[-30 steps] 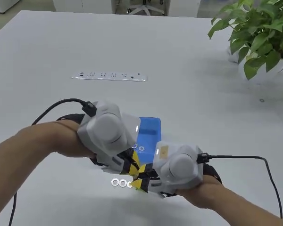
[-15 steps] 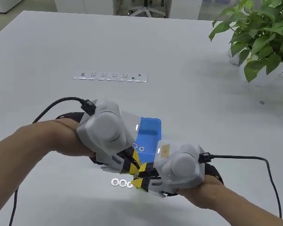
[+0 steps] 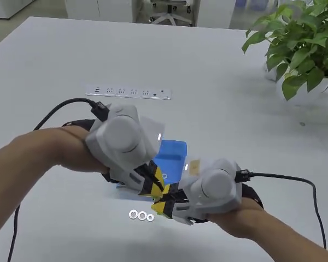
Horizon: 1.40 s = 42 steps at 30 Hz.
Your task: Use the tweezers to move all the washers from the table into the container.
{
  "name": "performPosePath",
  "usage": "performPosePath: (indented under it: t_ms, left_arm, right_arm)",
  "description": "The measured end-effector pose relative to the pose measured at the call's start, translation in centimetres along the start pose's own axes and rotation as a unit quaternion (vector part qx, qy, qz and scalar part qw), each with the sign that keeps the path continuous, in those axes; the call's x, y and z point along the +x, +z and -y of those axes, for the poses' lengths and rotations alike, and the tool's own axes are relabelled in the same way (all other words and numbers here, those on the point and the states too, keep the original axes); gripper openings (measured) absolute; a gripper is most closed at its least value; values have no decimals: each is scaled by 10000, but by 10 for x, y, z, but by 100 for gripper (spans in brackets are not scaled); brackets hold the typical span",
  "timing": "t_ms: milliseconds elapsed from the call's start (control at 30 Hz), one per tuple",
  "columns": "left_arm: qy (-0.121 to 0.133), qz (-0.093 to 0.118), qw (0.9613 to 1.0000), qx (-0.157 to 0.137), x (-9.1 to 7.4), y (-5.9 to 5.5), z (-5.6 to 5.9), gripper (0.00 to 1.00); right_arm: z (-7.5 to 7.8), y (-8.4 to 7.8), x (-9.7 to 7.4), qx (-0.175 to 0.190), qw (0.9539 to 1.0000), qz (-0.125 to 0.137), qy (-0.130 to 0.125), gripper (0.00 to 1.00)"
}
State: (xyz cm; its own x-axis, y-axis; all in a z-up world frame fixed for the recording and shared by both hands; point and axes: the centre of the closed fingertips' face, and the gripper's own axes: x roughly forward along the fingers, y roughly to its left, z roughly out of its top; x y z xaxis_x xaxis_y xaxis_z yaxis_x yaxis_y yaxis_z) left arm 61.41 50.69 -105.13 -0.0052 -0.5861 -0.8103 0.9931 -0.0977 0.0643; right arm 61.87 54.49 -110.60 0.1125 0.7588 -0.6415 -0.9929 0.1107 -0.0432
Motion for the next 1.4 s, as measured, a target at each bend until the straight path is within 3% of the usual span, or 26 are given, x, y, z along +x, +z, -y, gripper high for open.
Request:
performPosePath:
  t_ms: [400, 733, 1400]
  left_arm:
    - [54, 13, 10000, 11, -19, 6, -9, 7]
    - [164, -17, 9998, 92, -33, 11, -25, 7]
    - [336, -63, 9994, 106, -41, 0, -56, 7]
  right_arm:
    - [10, 20, -7, -57, 10000, 40, 9, 10]
    - [27, 36, -10, -154, 9998, 101, -16, 10]
    - [60, 48, 2, -292, 9994, 187, -63, 10]
